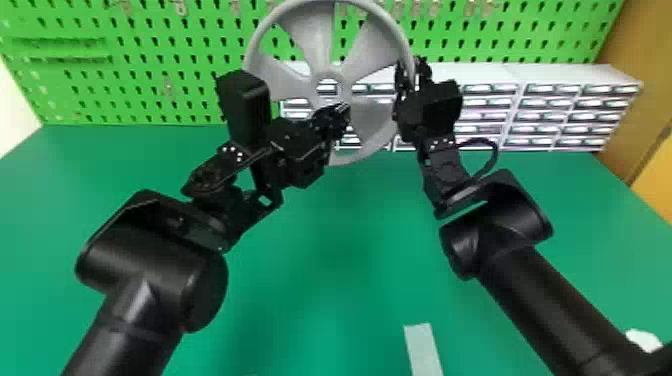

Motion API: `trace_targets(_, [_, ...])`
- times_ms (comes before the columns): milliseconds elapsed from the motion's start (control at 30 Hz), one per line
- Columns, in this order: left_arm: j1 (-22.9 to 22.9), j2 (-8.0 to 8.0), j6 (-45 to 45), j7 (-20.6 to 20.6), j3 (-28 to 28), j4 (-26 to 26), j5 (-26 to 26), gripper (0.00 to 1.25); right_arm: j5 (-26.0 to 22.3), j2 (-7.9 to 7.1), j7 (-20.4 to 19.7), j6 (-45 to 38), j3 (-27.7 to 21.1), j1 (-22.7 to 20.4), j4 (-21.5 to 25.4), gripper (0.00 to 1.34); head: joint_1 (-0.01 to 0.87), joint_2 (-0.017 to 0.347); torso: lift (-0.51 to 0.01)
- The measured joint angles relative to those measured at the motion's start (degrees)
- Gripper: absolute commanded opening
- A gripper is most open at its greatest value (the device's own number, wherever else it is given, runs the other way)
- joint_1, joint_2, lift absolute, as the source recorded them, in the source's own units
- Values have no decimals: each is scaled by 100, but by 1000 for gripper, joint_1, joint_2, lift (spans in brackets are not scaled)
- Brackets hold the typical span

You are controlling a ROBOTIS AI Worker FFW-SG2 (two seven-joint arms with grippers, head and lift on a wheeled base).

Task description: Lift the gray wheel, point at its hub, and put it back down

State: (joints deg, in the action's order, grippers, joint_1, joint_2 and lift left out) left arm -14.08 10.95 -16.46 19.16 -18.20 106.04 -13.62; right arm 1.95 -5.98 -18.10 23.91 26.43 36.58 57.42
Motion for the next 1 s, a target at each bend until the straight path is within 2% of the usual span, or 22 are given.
trace_targets(433, [-185,31,447,-644,-235,-434,852,25,-86,-25,30,25,226,-62,164,37,692,48,-88])
trace_targets(700, [-192,120,555,-1111,-276,-490,1510,25,-103,-40,55,26,245,-118,293,37,692,48,-88])
trace_targets(1000, [-185,148,645,-1343,-202,-571,1753,25,-126,-45,78,25,261,-158,355,37,692,48,-88])
